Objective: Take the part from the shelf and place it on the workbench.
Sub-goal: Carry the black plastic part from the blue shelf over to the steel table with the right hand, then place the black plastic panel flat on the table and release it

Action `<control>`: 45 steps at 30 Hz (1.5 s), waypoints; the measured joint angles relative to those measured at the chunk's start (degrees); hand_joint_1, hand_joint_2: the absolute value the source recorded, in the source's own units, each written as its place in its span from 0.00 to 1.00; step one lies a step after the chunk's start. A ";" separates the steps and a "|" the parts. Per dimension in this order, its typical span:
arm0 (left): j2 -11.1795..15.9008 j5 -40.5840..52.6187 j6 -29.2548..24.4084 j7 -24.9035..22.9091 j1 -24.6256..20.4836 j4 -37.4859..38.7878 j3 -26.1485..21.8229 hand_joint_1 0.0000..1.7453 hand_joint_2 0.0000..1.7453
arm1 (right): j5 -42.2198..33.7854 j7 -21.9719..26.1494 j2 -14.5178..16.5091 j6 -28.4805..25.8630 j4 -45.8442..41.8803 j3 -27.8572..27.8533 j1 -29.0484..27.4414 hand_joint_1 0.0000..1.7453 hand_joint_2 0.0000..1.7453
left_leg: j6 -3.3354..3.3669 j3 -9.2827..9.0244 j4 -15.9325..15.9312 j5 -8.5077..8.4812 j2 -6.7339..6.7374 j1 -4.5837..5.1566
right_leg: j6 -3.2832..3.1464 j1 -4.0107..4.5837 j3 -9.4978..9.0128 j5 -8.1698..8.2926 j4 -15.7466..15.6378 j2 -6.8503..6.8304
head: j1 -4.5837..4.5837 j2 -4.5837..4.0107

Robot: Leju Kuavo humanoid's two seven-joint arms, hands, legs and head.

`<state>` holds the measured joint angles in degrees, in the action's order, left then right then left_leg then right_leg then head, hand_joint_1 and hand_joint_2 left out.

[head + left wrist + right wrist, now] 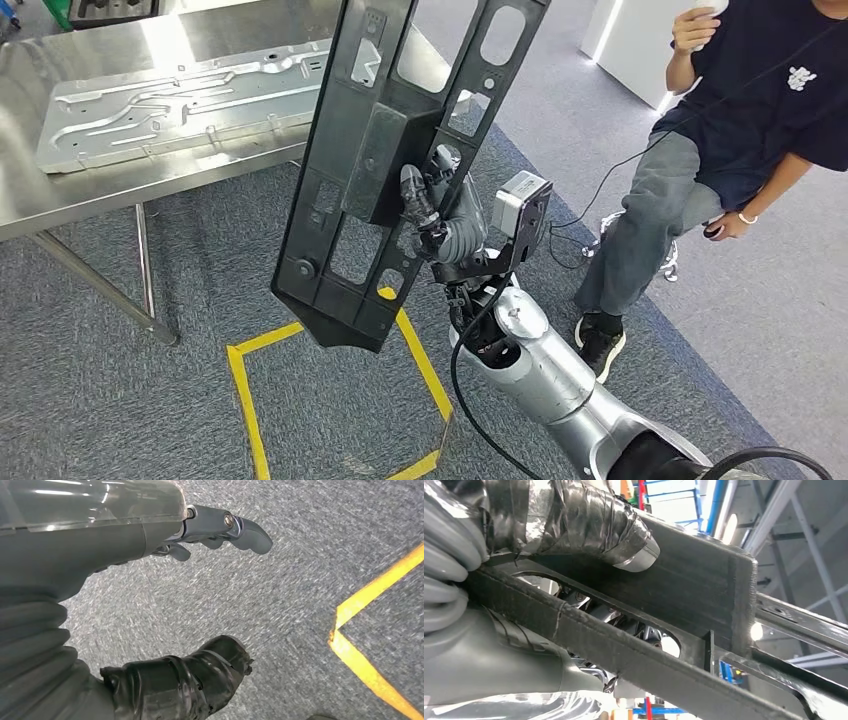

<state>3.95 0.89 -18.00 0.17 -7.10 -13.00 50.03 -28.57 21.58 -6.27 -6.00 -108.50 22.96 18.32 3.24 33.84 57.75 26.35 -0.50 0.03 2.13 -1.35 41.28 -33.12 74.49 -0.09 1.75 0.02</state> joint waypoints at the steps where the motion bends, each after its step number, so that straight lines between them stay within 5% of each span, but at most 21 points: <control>1: -0.01 0.01 0.03 0.00 0.01 0.00 0.00 0.00 1.00 | 0.00 -0.02 -0.01 0.00 0.01 -0.13 -0.05 1.00 1.00 | -0.03 -0.39 0.19 0.43 -0.12 0.01 | 0.02 -0.02 0.35 1.87 -1.10 -0.01 | 0.01 0.00; 3: -0.07 0.02 0.12 0.00 0.07 0.00 0.00 0.00 1.00 | 0.00 -0.03 -0.01 0.00 0.01 -0.43 0.04 1.00 1.00 | -0.34 -1.11 0.86 1.53 -0.33 -0.03 | -0.01 -0.12 -1.41 6.60 -7.46 0.00 | 0.02 -0.01; 5: -0.13 0.01 0.21 -0.01 -0.06 0.00 0.00 0.00 1.00 | 0.00 -0.03 0.01 0.01 -0.06 -0.63 0.21 1.00 1.00 | -0.98 -1.20 1.77 2.67 -0.50 0.18 | -0.28 -0.11 -3.45 8.35 -12.48 0.08 | -0.01 -0.01; 10: -0.02 0.02 0.31 -0.07 -0.14 0.00 0.00 0.00 1.00 | -0.03 -0.02 -0.07 0.03 -0.20 -0.78 0.20 1.00 1.00 | -2.41 -0.81 3.12 4.20 -0.35 0.17 | -1.66 -0.22 -4.46 7.48 -13.83 0.29 | -0.08 0.00; 13: -0.03 0.03 0.32 -0.09 -0.20 0.00 0.00 0.00 1.00 | -0.02 0.02 -0.07 0.05 -0.20 -0.80 0.21 1.00 1.00 | -3.37 4.01 11.79 7.42 0.04 -0.23 | -2.29 -0.33 -5.47 6.96 -14.23 0.11 | -0.20 0.00; 15: -0.03 0.02 0.32 -0.11 -0.06 0.00 0.01 0.00 1.00 | -0.02 0.02 -0.07 0.05 -0.19 -0.80 0.08 1.00 1.00 | -3.66 7.35 16.01 7.29 0.08 -0.47 | -2.40 -0.31 -6.06 6.46 -14.27 0.08 | -0.20 0.00; 17: -0.02 0.01 0.31 -0.14 0.11 0.00 0.02 0.00 1.00 | -0.02 0.02 -0.07 0.05 -0.17 -0.80 0.00 1.00 1.00 | -3.54 7.08 12.56 3.23 0.09 -0.59 | -2.32 -0.32 -6.87 5.86 -14.28 0.14 | -0.20 0.00; 20: -0.01 0.02 0.30 -0.15 0.01 0.00 0.02 0.00 1.00 | -0.02 0.02 -0.07 0.05 -0.18 -0.80 0.05 1.00 1.00 | -2.80 3.50 3.21 -1.52 0.11 -0.24 | -1.81 -0.24 -7.91 5.10 -14.59 0.15 | -0.19 0.00; 24: 0.01 0.02 0.25 -0.19 -0.05 0.00 0.02 0.00 1.00 | -0.02 0.00 -0.07 0.05 -0.20 -0.80 -0.02 1.00 1.00 | -1.77 1.95 0.86 -0.93 0.12 0.17 | -0.44 -0.24 -8.61 4.79 -15.48 0.09 | -0.11 0.00; 26: 0.01 0.02 0.21 -0.23 0.04 0.00 0.02 0.00 1.00 | -0.02 0.01 -0.07 0.06 -0.23 -0.80 0.09 1.00 1.00 | -1.17 0.68 -0.36 -0.98 0.16 -0.12 | -0.05 -0.12 -7.81 3.51 -13.19 0.06 | 0.01 -0.01; 29: 0.01 0.03 0.19 -0.27 -0.08 0.00 0.02 0.00 1.00 | -0.02 0.00 -0.05 0.06 -0.22 -0.80 -0.04 1.00 1.00 | -0.49 -0.40 -0.70 -0.40 0.17 -0.13 | -0.16 0.05 -1.72 0.01 -2.75 0.09 | 0.18 0.00; 31: 0.01 0.03 0.19 -0.28 -0.06 0.00 0.02 0.00 1.00 | -0.02 -0.06 -0.04 0.03 -0.19 -0.80 -0.43 1.00 1.00 | -0.35 -1.05 -0.48 0.35 0.05 -0.04 | -0.28 0.12 0.94 0.96 -0.08 0.08 | 0.22 0.00; 33: -0.04 0.03 0.20 -0.28 0.09 0.00 0.02 0.00 1.00 | -0.02 -0.10 -0.05 0.01 -0.19 -0.81 -0.52 1.00 1.00 | -0.53 -1.92 -0.07 1.31 -0.12 -0.04 | -0.48 0.15 -0.64 5.65 -5.79 0.06 | 0.25 0.00; 35: -0.10 0.03 0.21 -0.30 0.07 0.00 0.02 0.00 1.00 | -0.02 -0.09 -0.02 0.02 -0.20 -0.80 -0.45 1.00 1.00 | -1.08 -2.10 0.69 2.42 -0.25 0.15 | -0.73 0.21 -3.18 8.53 -12.01 0.10 | 0.21 0.00; 40: -0.05 0.02 0.18 -0.34 -0.11 0.00 0.02 0.00 1.00 | -0.02 -0.13 -0.05 0.02 -0.25 -0.82 -0.48 1.00 1.00 | -2.41 -1.98 1.73 3.82 -0.20 0.30 | -1.86 0.13 -4.37 7.93 -14.14 0.31 | 0.16 0.00; 42: -0.03 0.03 0.18 -0.33 -0.16 0.00 0.02 0.00 1.00 | -0.02 -0.12 -0.03 0.03 -0.31 -0.82 -0.43 1.00 1.00 | -3.09 0.14 6.06 5.67 0.02 0.08 | -2.35 -0.07 -5.07 7.61 -14.46 0.24 | 0.11 0.00; 45: -0.05 0.00 0.19 -0.33 -0.11 0.00 0.02 0.00 1.00 | -0.02 -0.13 -0.02 0.03 -0.32 -0.82 -0.49 1.00 1.00 | -3.71 6.69 16.33 8.16 0.14 -0.16 | -2.63 0.03 -5.95 6.85 -14.56 0.19 | 0.09 0.00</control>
<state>3.89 0.89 -17.81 -0.16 -7.21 -13.00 50.05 -28.59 21.45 -6.28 -5.97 -108.81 22.14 17.83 -0.48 40.53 74.09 34.51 -0.36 -0.13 -0.50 -1.32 35.33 -26.27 59.93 0.10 1.85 0.02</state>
